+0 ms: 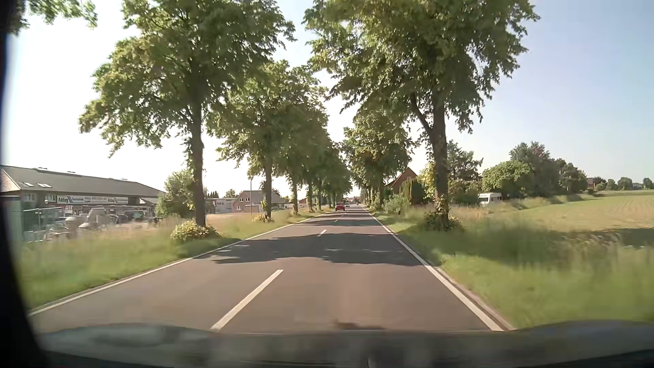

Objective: Follow the waypoints while adhering to traffic rules and regulations

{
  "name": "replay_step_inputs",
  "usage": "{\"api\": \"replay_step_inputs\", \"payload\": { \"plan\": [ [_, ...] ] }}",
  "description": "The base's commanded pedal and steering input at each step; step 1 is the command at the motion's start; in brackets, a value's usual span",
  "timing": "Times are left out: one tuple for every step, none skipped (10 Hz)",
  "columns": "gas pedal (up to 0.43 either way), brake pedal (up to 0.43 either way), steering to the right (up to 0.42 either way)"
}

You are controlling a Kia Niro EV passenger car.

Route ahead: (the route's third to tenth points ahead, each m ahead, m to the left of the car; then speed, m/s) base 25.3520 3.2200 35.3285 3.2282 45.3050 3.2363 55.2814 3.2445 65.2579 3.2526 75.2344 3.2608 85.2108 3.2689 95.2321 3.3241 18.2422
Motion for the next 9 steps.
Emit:
{"api": "replay_step_inputs", "payload": {
  "plan": [
    [0.0,0.006,0.003],
    [0.0,0.006,0.003],
    [0.0,0.006,0.003],
    [0.0,0.006,0.002],
    [0.0,0.006,0.003],
    [0.0,0.006,0.002],
    [0.0,0.006,0.003],
    [0.0,0.006,0.003],
    [0.0,0.006,0.003]
  ]
}}
